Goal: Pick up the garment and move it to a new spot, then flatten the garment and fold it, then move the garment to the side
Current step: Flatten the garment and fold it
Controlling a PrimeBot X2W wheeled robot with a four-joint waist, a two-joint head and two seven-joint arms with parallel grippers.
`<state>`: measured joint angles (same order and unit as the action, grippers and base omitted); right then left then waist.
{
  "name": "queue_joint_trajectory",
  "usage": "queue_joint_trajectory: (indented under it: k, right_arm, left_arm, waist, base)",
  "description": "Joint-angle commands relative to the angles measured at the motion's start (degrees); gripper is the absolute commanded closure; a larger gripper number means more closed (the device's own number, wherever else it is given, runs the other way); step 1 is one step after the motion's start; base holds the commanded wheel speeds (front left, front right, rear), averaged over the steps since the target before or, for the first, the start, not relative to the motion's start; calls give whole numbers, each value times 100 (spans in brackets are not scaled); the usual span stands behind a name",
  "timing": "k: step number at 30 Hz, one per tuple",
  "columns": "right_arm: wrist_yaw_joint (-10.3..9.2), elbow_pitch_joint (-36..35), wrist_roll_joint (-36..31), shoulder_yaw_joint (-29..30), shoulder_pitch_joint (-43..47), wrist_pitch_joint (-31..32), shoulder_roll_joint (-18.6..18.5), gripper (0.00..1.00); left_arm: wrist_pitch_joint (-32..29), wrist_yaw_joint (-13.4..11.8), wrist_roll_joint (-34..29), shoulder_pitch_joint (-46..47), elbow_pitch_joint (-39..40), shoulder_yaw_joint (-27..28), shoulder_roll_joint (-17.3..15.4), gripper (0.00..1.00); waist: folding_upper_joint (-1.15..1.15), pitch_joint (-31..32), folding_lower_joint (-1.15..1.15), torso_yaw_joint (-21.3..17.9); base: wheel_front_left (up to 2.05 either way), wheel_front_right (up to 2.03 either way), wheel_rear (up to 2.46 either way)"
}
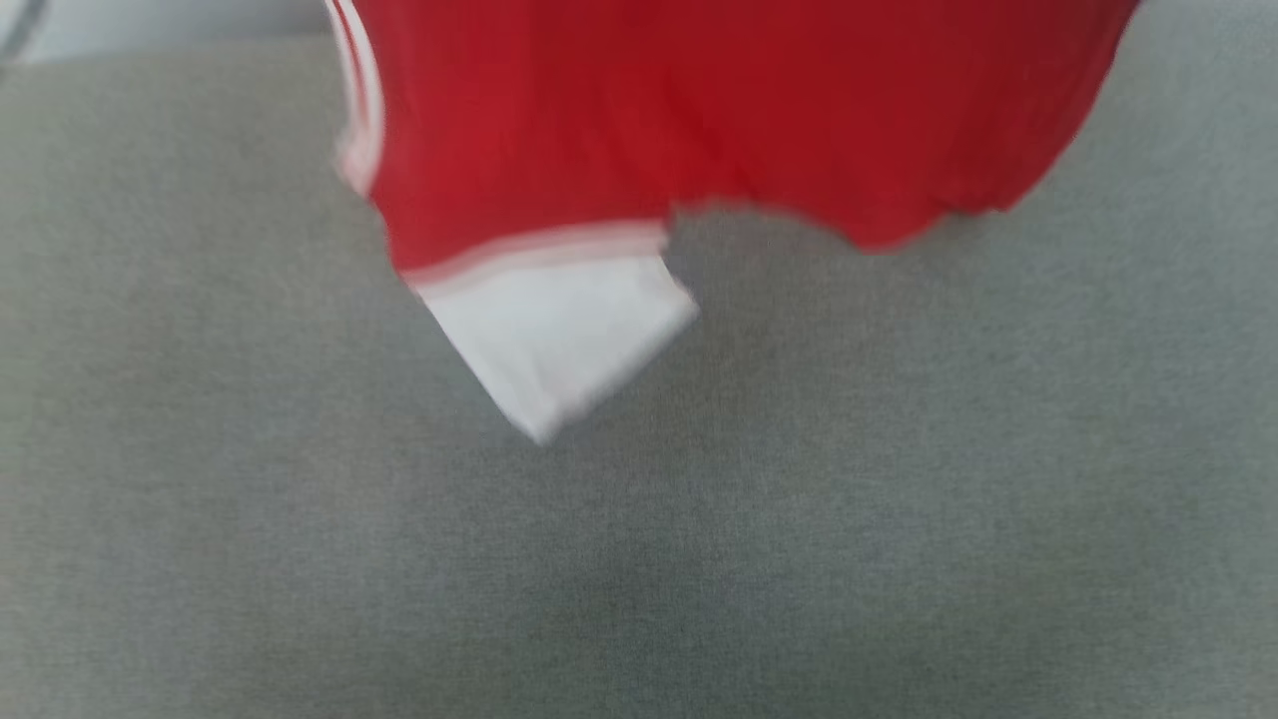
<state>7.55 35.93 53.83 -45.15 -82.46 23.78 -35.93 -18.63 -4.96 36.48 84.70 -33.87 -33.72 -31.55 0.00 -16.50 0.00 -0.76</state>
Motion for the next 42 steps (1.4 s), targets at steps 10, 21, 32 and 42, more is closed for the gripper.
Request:
queue_joint_trajectory:
  k: [10, 21, 32, 42]
  right_arm:
    - [-12, 1254, -1186, 74, -1222, -2661, 540, 100]
    - [-12, 1443, -656, -990, -449, -2304, 589, 100]
    - [-11, 439, 576, -1653, 791, -1601, -74, 100]
    - [-11, -710, 1409, -2083, 2112, -1160, -915, 100]
  left_arm:
    - [2586, -340, -899, 1649, -869, 124, 407, 100]
    - [2870, 778, -589, 831, -1812, -275, 775, 100]
    - [1392, 1236, 192, -864, -1854, -929, 817, 100]
    - [-352, 1071, 1331, -2951, -3, -1378, 45, 100]
  waist:
    - [0, -1102, 0, 175]
    - [0, -1023, 0, 556]
    - [0, -580, 0, 801]
    - [0, -173, 0, 898]
  base:
    - [0, 0, 0]
    - [0, 0, 0]
    - [0, 0, 0]
    - [0, 0, 0]
